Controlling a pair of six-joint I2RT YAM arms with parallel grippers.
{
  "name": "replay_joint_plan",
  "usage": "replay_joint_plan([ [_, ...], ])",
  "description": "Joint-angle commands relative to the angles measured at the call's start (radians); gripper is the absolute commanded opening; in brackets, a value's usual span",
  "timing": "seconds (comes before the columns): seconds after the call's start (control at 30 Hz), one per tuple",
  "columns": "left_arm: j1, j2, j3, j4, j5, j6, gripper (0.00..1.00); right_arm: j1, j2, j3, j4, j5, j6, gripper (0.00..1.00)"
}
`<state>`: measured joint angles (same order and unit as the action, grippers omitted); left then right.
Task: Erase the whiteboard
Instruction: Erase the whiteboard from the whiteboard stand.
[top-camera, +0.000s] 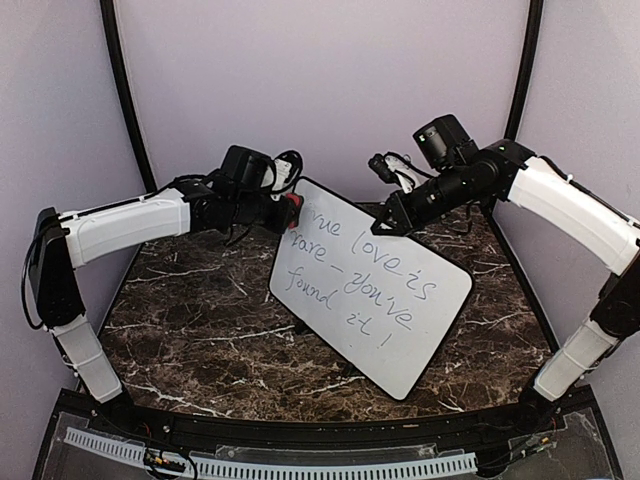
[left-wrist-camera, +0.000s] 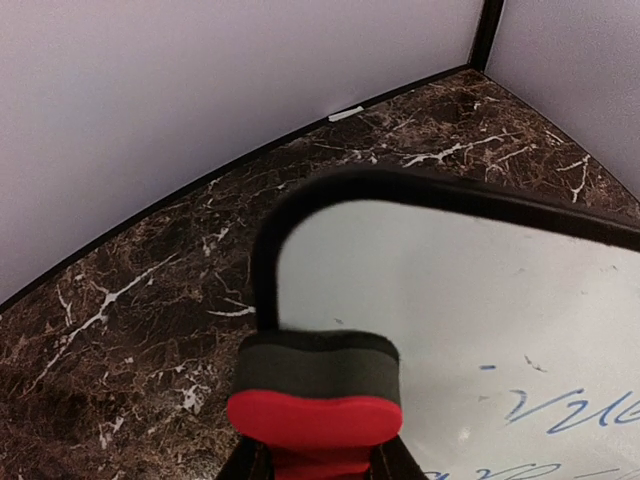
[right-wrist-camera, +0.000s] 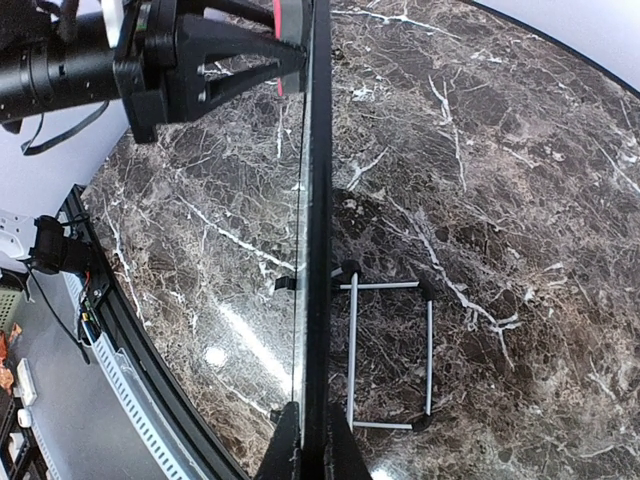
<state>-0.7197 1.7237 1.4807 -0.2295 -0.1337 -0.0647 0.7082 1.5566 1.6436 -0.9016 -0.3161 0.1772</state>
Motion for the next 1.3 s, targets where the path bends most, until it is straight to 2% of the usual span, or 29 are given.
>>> replay_joint_plan([
  [0.0,0.025,-0.001,0.074,-0.004,-0.034,-0.008,0.07,0.035,0.005,0.013,0.024,-0.045,-0.078,0.00],
  [0.17,0.014,0.008,0.086,0.000,0.024,-0.007,0.08,0.036,0.002,0.013,0.024,-0.044,-0.079,0.00],
  [0.67,-0.076,-0.005,-0.019,0.072,0.041,0.013,0.08,0.036,0.005,0.015,0.024,-0.044,-0.079,0.00],
  [0.93,-0.026,-0.027,-0.081,0.182,-0.073,-0.008,0.08,0.035,0.000,0.010,0.026,-0.046,-0.078,0.00],
  [1.1,0.008,-0.042,-0.087,0.212,-0.048,-0.015,0.08,0.036,-0.001,0.006,0.028,-0.047,-0.078,0.00],
  [1.27,0.008,-0.104,-0.134,0.356,0.070,-0.042,0.08,0.036,0.000,0.003,0.032,-0.052,-0.077,0.00],
])
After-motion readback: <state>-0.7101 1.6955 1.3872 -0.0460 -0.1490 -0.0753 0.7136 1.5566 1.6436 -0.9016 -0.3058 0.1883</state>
